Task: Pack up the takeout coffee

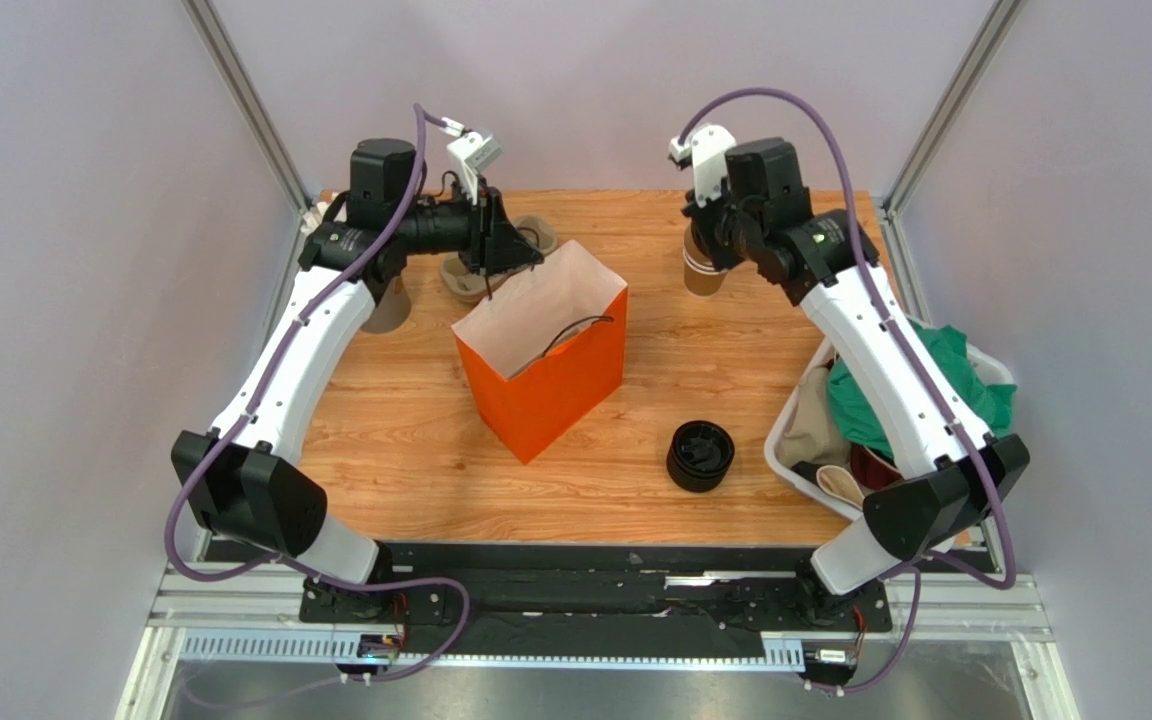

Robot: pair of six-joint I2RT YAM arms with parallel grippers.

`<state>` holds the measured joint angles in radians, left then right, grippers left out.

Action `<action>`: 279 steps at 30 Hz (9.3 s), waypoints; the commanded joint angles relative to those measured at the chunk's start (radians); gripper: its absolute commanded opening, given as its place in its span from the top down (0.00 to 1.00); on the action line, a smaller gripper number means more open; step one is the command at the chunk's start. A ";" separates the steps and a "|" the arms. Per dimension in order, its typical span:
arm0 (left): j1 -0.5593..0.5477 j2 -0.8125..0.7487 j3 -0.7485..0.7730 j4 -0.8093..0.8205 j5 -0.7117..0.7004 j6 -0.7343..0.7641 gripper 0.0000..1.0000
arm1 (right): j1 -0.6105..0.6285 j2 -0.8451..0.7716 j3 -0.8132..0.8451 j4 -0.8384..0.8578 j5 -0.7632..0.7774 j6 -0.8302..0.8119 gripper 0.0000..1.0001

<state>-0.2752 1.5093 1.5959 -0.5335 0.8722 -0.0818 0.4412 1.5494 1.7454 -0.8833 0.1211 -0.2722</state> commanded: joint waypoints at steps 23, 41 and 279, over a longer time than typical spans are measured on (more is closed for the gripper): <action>0.057 -0.159 -0.091 0.093 -0.176 -0.055 0.58 | 0.378 0.199 0.456 -0.183 -0.219 0.103 1.00; 0.057 -0.170 -0.128 0.136 -0.183 -0.070 0.74 | 0.383 0.385 0.473 -0.238 -0.232 0.113 1.00; -0.050 -0.090 -0.116 -0.243 -0.272 0.346 0.77 | 0.113 0.224 0.229 -0.112 -0.290 0.018 0.76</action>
<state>-0.3073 1.4086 1.4334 -0.7883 0.6075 0.2420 0.5591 1.8202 1.9869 -1.0267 -0.1921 -0.2726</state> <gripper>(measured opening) 0.253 0.249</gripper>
